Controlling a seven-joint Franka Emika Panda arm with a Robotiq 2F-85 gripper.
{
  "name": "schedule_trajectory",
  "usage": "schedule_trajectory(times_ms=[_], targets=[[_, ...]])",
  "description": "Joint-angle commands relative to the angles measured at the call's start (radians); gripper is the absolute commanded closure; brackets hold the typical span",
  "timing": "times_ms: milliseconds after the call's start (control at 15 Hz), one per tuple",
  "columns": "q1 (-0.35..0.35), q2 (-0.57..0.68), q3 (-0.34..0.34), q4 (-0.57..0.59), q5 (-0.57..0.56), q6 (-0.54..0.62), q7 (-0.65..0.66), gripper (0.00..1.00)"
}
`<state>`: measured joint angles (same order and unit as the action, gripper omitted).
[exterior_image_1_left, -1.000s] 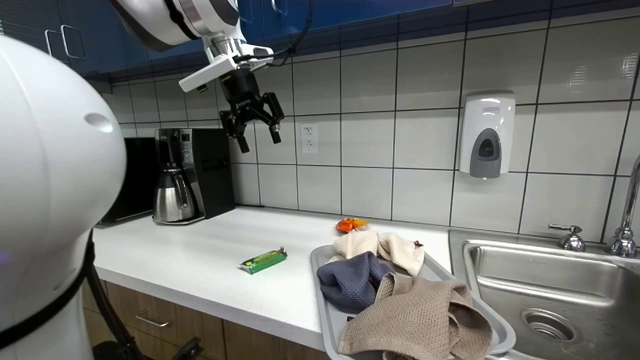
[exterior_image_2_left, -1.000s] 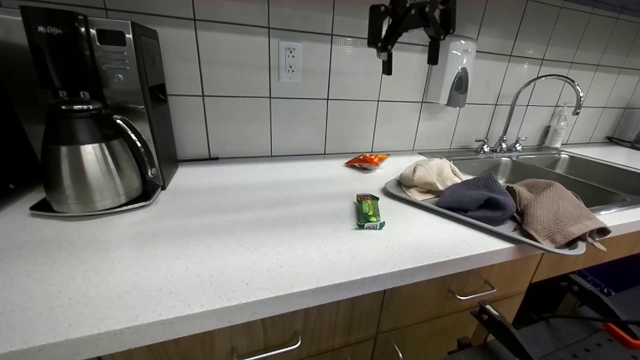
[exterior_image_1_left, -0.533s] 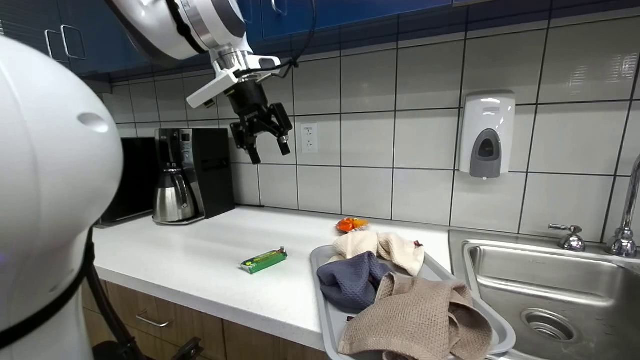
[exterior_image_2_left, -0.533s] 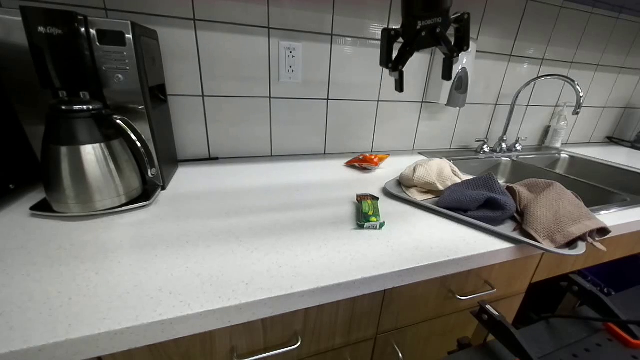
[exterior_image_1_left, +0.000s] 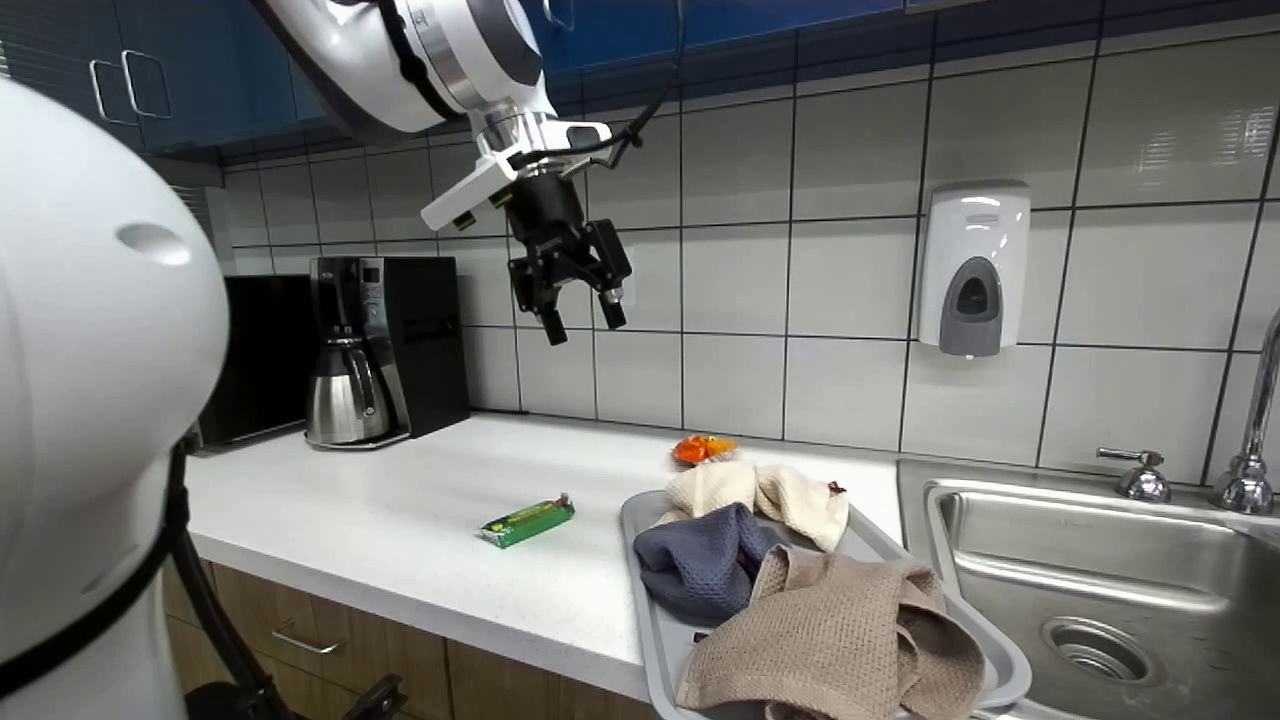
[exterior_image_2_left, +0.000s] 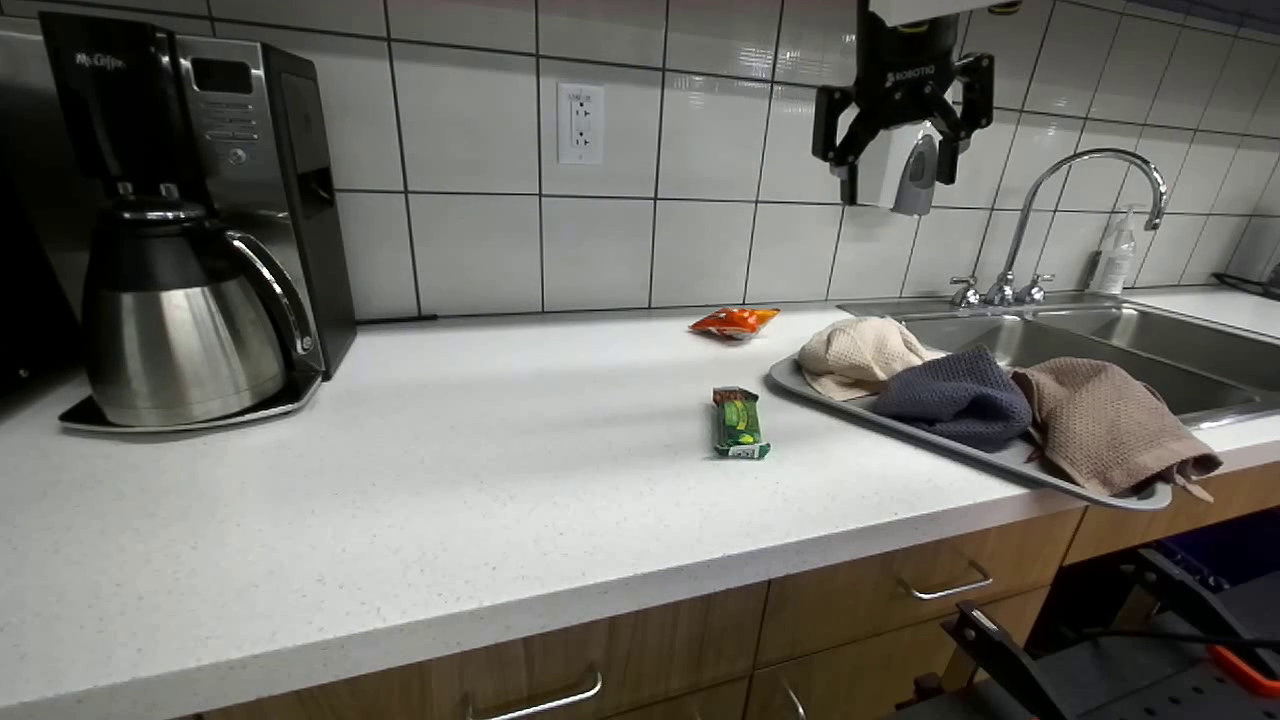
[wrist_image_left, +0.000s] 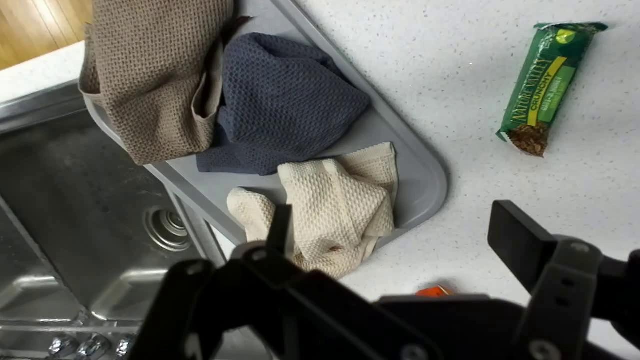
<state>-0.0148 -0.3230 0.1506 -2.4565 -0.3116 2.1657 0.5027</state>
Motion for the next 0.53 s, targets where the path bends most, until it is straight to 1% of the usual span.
schedule_trajectory(times_ms=[0, 200, 467], targets=[[-0.03, -0.014, -0.029, -0.027, -0.007, 0.032, -0.001, 0.0], [-0.047, 0.003, -0.062, -0.032, 0.007, 0.06, -0.014, 0.0], [-0.065, 0.06, -0.105, -0.022, 0.031, 0.122, -0.027, 0.0]])
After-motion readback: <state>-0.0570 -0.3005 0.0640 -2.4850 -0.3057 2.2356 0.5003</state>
